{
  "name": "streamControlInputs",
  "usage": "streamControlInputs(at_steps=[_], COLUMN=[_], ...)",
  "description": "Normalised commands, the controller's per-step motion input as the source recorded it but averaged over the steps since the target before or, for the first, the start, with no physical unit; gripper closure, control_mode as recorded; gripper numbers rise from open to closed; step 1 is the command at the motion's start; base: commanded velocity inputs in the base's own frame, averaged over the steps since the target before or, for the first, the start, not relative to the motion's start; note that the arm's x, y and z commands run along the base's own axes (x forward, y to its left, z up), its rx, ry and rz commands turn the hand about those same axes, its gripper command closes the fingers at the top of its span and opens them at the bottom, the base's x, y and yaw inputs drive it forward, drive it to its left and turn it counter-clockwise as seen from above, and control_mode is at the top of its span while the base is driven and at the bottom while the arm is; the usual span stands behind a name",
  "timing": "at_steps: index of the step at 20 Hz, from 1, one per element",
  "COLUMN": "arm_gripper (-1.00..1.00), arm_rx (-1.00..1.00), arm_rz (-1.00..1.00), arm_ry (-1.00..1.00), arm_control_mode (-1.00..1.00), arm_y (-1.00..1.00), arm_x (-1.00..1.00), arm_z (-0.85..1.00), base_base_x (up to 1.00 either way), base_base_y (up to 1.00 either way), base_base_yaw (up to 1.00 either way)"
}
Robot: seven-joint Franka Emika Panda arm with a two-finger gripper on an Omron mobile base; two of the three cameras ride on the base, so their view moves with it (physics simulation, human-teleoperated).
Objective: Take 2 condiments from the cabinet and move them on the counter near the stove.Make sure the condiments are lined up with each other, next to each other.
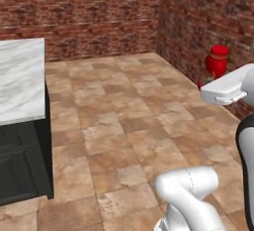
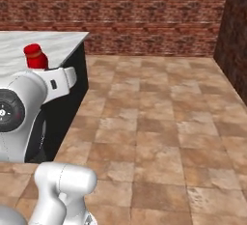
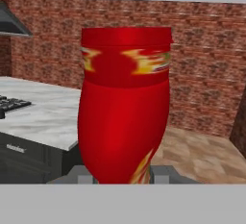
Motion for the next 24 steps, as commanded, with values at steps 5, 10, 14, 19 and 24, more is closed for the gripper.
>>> streamControlInputs(at_steps=[5, 10, 14, 19, 24], arm_gripper=[1.0, 1.0, 1.0, 1.0, 1.0], arm_rx=[0.0, 0.0, 0.0, 0.0, 0.0], arm_rz=[0.0, 0.0, 0.0, 0.0, 0.0], arm_ry=[0.0, 0.0, 0.0, 0.0, 0.0], arm_control_mode=[1.0, 1.0, 1.0, 1.0, 1.0], arm_y=[0.0, 0.0, 0.0, 0.0, 0.0], arm_x=[0.0, 0.0, 0.0, 0.0, 0.0], arm_z=[0.0, 0.0, 0.0, 0.0, 0.0], base_base_x=[0.03, 0.0, 0.0, 0.0, 0.0], base_base_y=[0.88, 1.0, 1.0, 1.0, 1.0], base_base_yaw=[0.0, 0.0, 0.0, 0.0, 0.0])
